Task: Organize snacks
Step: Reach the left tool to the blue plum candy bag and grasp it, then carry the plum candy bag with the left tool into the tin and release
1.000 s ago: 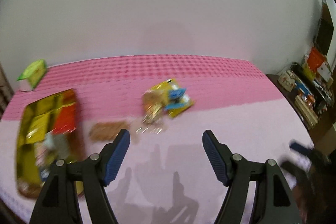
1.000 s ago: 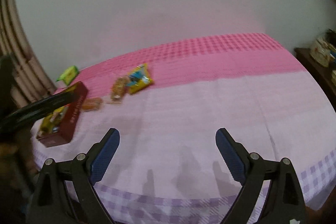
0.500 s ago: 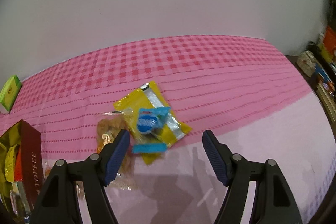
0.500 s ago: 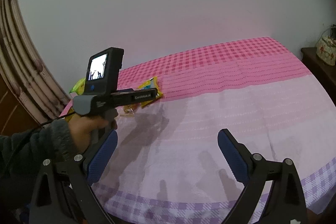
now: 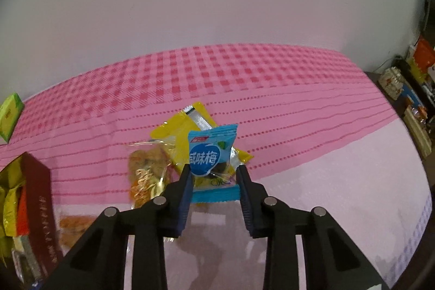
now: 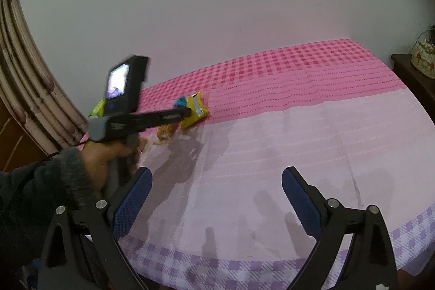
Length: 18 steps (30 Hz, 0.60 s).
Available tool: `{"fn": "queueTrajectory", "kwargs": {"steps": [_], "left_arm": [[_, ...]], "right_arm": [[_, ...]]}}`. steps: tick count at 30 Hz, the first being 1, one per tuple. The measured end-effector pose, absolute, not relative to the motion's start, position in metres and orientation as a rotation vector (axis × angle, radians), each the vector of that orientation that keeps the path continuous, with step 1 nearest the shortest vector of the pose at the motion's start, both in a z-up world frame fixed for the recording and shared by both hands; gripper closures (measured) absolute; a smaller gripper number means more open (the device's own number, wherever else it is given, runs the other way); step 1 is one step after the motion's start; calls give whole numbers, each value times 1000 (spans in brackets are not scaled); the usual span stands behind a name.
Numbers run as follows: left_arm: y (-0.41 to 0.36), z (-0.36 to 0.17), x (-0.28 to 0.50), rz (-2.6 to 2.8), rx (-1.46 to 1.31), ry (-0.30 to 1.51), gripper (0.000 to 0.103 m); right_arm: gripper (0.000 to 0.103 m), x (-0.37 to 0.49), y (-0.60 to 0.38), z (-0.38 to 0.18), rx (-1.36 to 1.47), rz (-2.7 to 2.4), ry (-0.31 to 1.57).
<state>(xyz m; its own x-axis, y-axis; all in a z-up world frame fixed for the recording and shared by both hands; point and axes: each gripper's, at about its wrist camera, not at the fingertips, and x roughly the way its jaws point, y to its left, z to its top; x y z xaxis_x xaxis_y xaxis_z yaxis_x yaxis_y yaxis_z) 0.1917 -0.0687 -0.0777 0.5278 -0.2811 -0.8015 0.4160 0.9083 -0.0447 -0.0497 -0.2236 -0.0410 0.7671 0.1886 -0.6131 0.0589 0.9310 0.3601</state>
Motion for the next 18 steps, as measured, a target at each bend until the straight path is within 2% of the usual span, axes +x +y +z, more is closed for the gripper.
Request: {"fn": "queueTrajectory", "kwargs": {"steps": [18], "left_arm": [[55, 9, 119, -349, 74, 809, 71]], "right_arm": [[8, -48, -199, -48, 298, 97, 744]]}}
